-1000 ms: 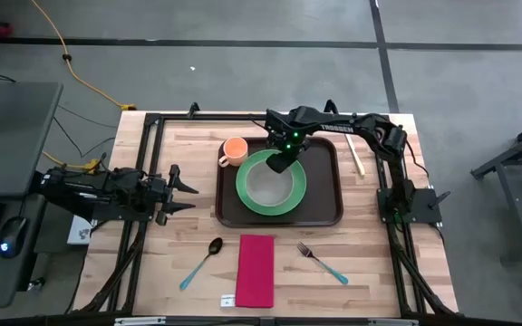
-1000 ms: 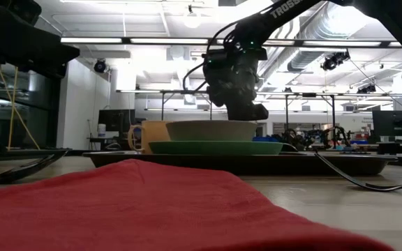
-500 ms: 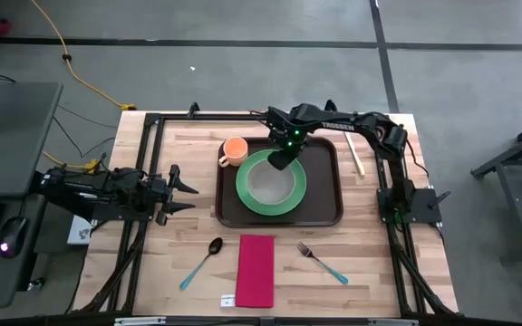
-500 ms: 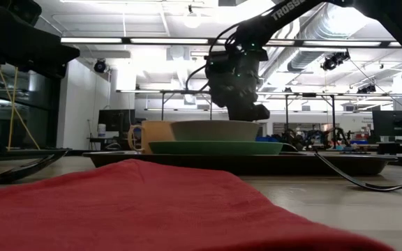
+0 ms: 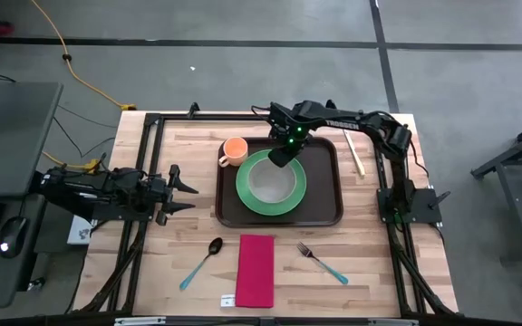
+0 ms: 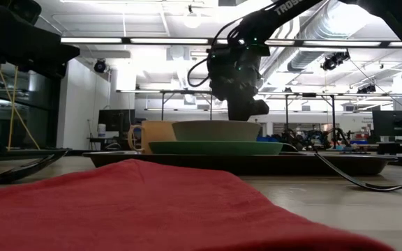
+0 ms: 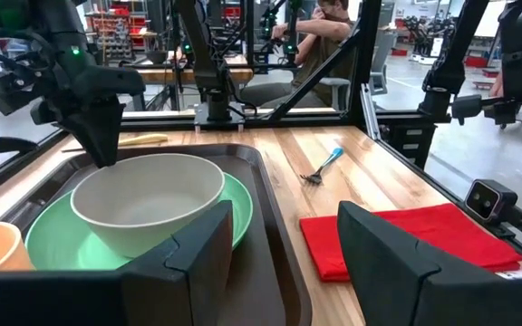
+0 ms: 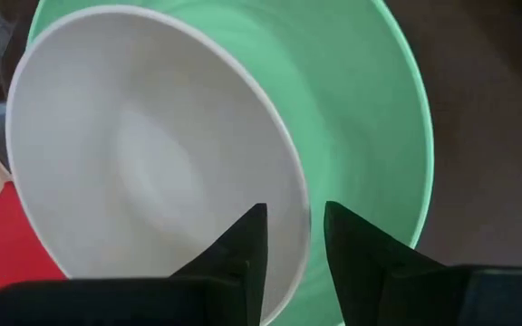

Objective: Set up tray
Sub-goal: Put the gray bowl on the green plate

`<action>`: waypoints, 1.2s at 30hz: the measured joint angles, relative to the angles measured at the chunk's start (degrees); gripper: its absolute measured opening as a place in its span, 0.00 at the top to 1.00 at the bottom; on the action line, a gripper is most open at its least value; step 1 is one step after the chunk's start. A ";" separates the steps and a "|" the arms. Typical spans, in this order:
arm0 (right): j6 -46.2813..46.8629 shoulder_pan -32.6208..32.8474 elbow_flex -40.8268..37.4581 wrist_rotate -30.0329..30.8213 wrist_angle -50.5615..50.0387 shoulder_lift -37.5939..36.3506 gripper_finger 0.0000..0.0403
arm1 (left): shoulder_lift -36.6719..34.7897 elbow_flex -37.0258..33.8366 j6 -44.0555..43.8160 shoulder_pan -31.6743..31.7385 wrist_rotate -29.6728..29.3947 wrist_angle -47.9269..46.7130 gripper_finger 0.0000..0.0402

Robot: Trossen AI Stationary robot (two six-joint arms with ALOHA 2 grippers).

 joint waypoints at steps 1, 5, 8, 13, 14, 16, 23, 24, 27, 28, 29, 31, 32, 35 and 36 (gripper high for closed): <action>-0.02 0.00 0.00 0.36 0.04 0.00 0.78 | 0.00 0.00 0.00 -0.01 0.00 0.00 0.43; -0.02 0.00 -0.07 0.28 0.06 0.00 0.78 | 0.00 0.00 -0.01 0.01 0.00 0.04 0.43; -0.02 0.00 -0.07 0.27 0.29 0.00 0.78 | 0.00 0.00 -0.01 0.00 0.00 0.05 0.43; 0.15 0.03 -0.07 -0.24 1.31 0.00 0.78 | 0.00 0.00 -0.01 -0.01 0.00 0.04 0.43; 0.17 0.11 -0.07 -0.34 1.40 0.00 0.78 | 0.00 0.00 -0.01 -0.01 -0.01 0.05 0.43; 0.17 0.25 -0.07 -0.42 1.62 0.00 0.78 | 0.00 0.00 -0.01 0.00 -0.01 0.04 0.43; 0.75 0.39 -0.09 -1.03 2.04 0.00 0.78 | 0.00 0.00 -0.03 0.01 0.00 0.00 0.43; 1.06 0.39 -0.09 -1.03 2.10 0.00 0.78 | 0.00 0.00 -0.02 0.00 0.00 -0.01 0.43; 1.23 0.43 -0.09 -1.08 2.17 0.00 0.78 | 0.00 0.00 -0.03 -0.01 -0.02 -0.02 0.43; 1.23 0.51 -0.09 -1.06 2.18 0.00 0.78 | 0.00 0.00 -0.01 0.00 -0.01 -0.02 0.43; 1.23 0.55 -0.09 -1.06 2.18 0.00 0.78 | 0.00 0.00 -0.01 0.00 0.00 -0.04 0.43; 1.37 0.66 -0.09 -1.21 2.20 0.00 0.78 | 0.00 0.00 -0.02 -0.01 -0.01 -0.04 0.43; 1.44 0.66 -0.09 -1.21 2.22 0.00 0.78 | 0.00 0.00 -0.01 -0.01 -0.02 -0.04 0.43; 1.49 0.93 -0.09 -1.19 2.27 0.00 0.78 | 0.00 0.00 -0.01 -0.01 0.00 -0.04 0.43; 1.49 1.06 -0.09 -1.19 2.29 0.00 0.78 | 0.00 0.00 -0.01 0.00 0.00 -0.04 0.43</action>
